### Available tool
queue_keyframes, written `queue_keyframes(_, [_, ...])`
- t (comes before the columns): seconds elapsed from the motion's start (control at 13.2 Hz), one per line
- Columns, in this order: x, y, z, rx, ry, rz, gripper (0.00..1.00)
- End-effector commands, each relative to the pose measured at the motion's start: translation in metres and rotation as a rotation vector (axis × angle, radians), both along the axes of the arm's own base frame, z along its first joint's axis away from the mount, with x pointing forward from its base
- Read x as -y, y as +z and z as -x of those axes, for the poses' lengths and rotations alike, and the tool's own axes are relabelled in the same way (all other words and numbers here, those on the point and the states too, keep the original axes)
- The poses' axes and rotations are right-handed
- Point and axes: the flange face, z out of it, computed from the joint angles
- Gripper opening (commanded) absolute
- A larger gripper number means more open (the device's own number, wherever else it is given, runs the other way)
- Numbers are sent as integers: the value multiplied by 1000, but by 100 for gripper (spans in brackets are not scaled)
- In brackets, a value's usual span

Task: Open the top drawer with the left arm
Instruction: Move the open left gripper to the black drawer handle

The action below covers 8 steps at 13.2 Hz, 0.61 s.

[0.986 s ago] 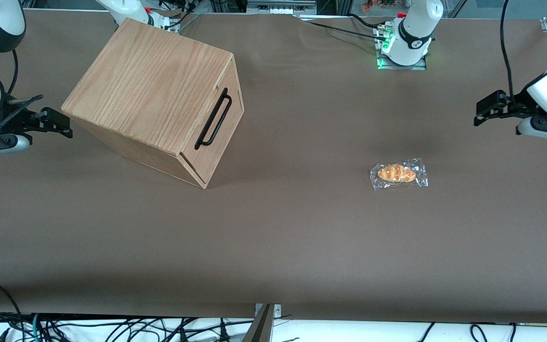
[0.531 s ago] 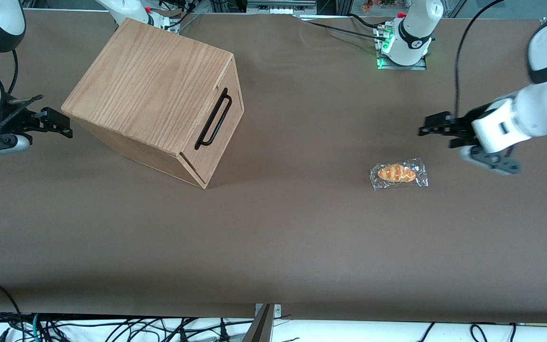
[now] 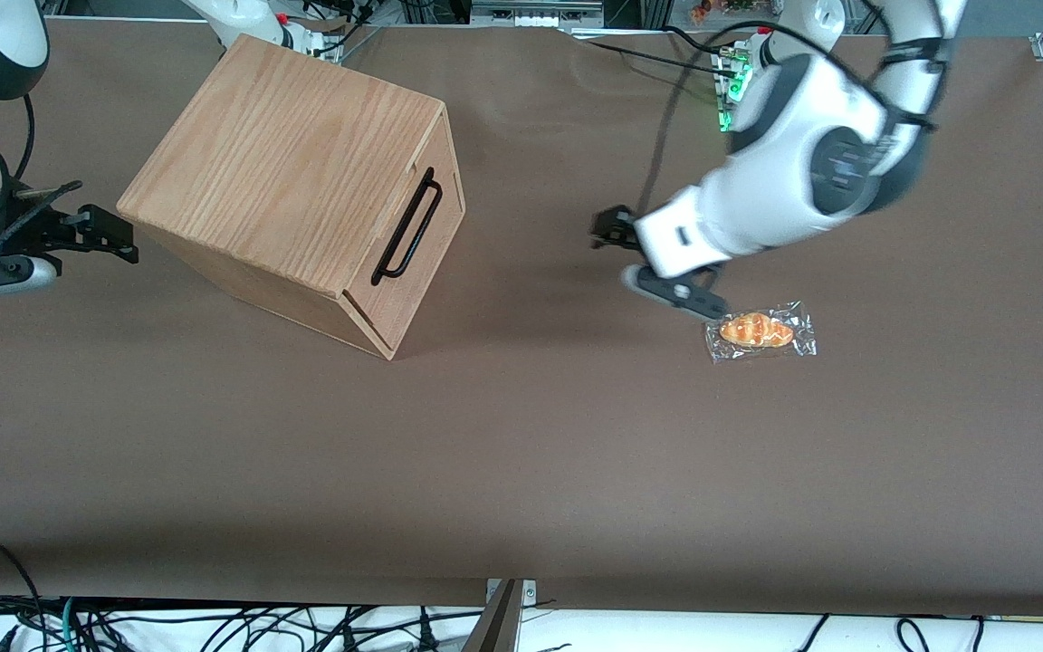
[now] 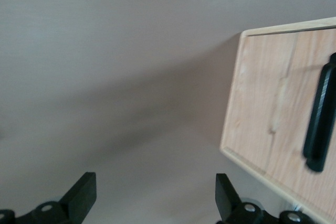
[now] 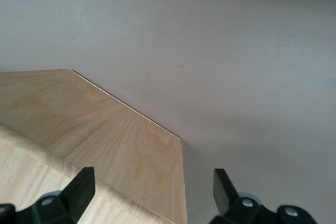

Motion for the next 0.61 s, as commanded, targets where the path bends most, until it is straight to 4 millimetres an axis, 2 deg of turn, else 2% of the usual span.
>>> queue_keyframes(0.0, [64,-10,13,8,50,9,100])
queue_keyframes(0.23, [130,-28,30,30,116,35,100])
queue_keyframes(0.38, [161,-39,45,36,139,50,100])
queue_keyframes(0.53, [184,-49,59,48,139,64,100])
